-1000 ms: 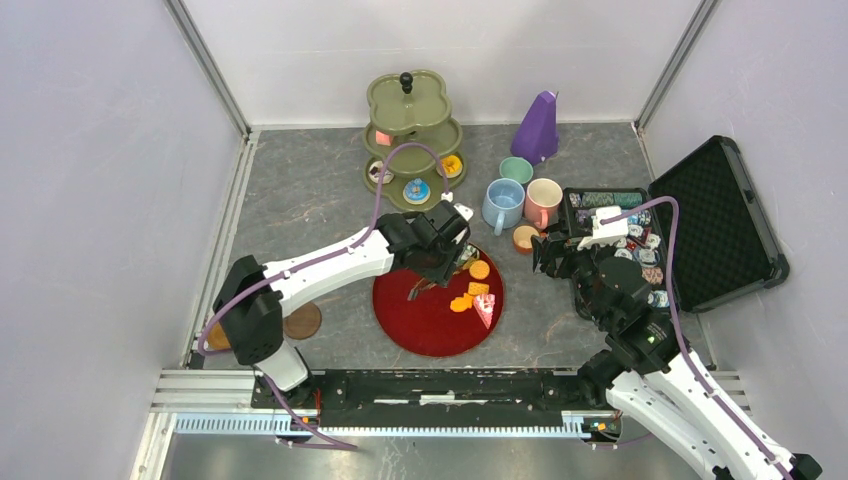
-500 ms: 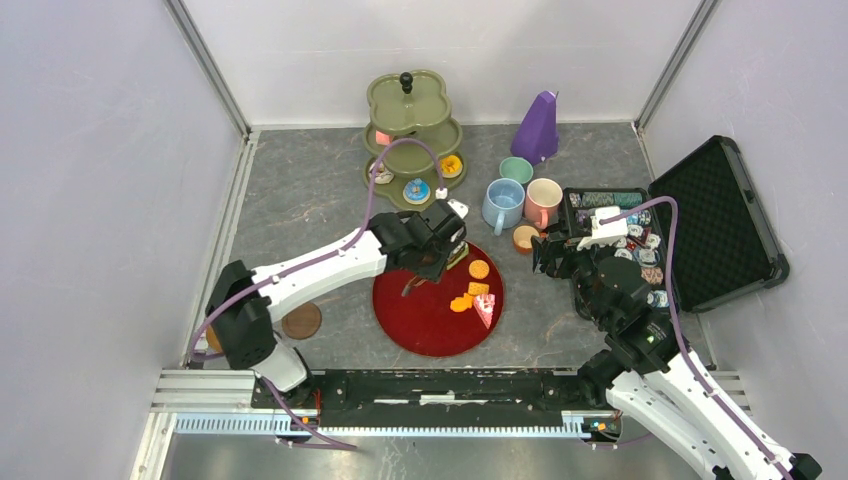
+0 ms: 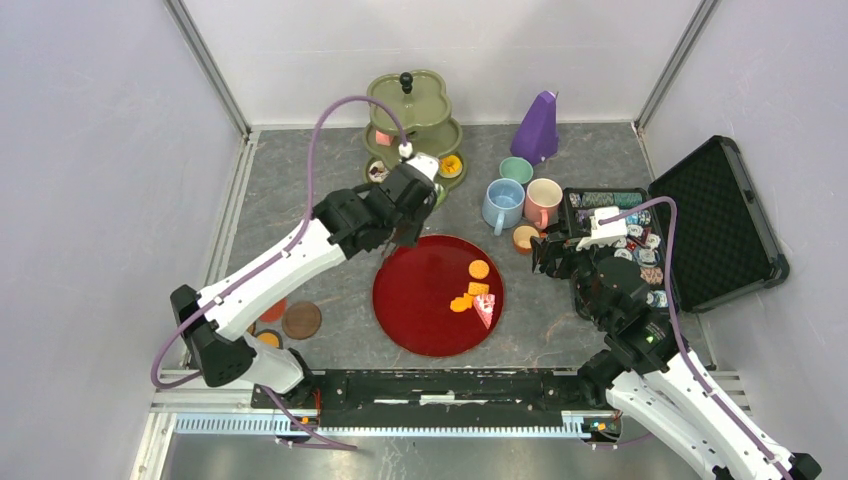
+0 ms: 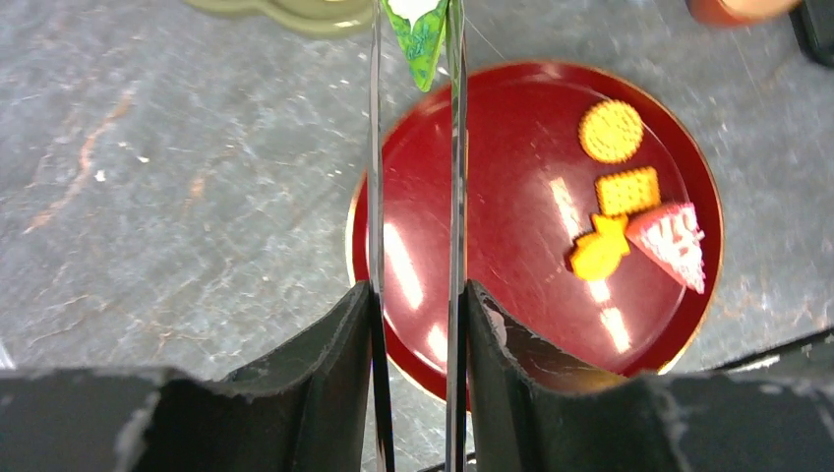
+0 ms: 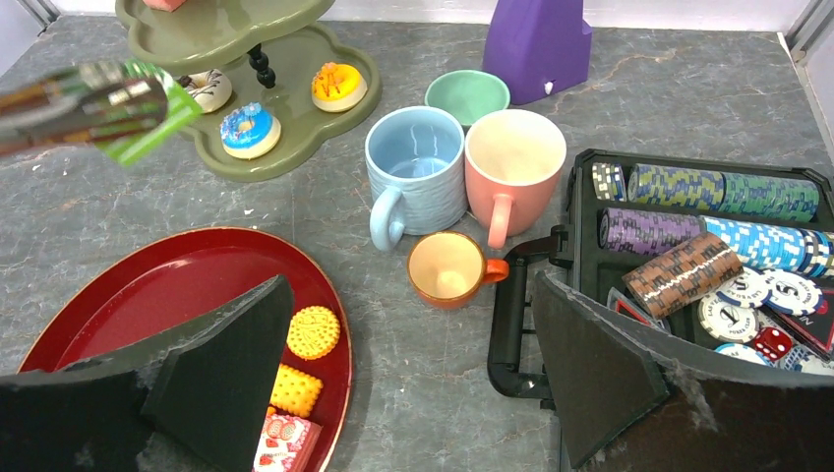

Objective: Serve the afternoon tea

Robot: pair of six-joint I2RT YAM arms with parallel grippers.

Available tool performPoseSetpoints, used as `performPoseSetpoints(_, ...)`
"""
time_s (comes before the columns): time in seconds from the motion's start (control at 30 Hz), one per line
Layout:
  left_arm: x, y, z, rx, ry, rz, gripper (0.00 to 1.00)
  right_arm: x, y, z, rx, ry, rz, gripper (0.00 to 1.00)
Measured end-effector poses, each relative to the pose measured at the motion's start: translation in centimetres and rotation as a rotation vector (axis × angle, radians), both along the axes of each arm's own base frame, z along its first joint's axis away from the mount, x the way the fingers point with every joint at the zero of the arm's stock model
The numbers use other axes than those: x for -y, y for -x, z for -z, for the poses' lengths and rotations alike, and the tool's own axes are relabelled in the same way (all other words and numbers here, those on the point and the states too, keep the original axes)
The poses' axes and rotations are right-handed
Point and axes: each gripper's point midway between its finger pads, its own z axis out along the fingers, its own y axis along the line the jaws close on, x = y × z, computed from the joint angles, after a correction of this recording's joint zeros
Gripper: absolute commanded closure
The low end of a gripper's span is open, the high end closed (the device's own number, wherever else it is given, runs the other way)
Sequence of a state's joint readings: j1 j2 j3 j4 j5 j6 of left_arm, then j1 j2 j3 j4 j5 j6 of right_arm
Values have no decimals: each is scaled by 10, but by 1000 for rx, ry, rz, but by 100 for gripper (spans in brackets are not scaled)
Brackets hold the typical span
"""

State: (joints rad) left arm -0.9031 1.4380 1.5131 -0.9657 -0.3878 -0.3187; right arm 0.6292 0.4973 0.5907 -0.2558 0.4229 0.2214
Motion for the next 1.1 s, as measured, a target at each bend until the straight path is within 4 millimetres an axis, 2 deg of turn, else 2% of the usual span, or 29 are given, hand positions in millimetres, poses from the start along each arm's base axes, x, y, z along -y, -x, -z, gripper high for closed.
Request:
performPoseSetpoints(0.27,-29,-62,-44,102,-7,-143,55,1,1,0,-1,1,1,2)
performPoseSetpoints(0.4,-31,-84,-47,111,-26,-162,55,3,3,-2,9,-5,5,2)
performPoseSetpoints(0.5,-30,-97,-35,94,-62,-162,56,4,4,-3,12,-7,7,2)
performPoseSetpoints(0.73,-31,-108,-17,66,-104,-159,58,5,5,-3,9,-5,8,2)
performPoseSetpoints(0.97,-26,-111,-17,63,-74,-148,57,6,6,0,-1,3,8,2)
performPoseSetpoints(1.1,-26,-106,-17,58,-57,-134,55,6,6,1,-2,3,9,2)
